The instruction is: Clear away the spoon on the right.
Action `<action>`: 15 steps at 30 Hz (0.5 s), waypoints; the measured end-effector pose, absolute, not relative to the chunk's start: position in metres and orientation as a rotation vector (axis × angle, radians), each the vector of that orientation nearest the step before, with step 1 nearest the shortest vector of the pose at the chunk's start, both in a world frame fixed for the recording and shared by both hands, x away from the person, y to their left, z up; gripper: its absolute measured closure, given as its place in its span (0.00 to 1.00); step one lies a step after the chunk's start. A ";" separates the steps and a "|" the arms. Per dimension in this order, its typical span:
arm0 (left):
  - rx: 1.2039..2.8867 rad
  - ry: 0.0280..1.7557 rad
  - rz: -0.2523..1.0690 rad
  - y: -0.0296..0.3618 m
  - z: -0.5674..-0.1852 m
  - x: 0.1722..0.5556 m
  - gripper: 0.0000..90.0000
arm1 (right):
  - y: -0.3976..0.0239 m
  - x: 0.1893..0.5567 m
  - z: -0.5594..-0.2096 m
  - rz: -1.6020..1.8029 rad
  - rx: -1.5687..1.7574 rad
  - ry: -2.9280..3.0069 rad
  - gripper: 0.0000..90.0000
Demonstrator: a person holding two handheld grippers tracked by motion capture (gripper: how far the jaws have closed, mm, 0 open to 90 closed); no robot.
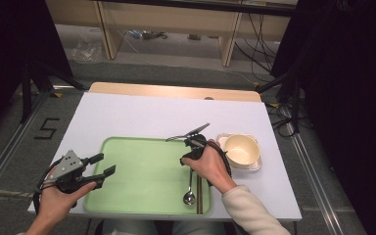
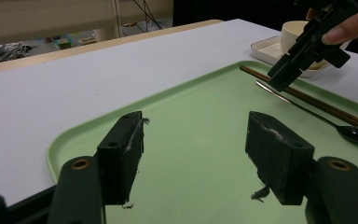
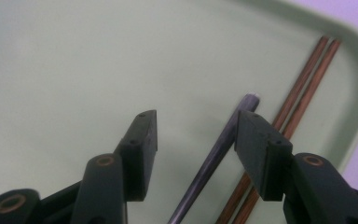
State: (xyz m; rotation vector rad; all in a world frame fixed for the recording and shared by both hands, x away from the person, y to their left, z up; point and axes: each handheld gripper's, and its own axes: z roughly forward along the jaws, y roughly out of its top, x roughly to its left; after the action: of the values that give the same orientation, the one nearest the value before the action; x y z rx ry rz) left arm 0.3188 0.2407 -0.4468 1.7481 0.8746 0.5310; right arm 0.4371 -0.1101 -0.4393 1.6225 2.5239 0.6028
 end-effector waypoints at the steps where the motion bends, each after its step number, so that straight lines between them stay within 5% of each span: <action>1: 1.748 0.874 0.531 0.241 -0.447 0.319 0.41 | -0.111 0.437 -0.438 0.629 1.633 2.524 0.55; 15: 1.748 0.875 0.534 0.241 -0.447 0.319 0.41 | -0.119 0.441 -0.431 0.672 1.647 2.480 0.58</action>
State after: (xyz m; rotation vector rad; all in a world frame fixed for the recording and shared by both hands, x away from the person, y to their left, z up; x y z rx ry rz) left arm 0.3188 0.2409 -0.4469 1.7484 0.8753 0.5335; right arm 0.4414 -0.1190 -0.4310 1.6469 2.4799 0.6716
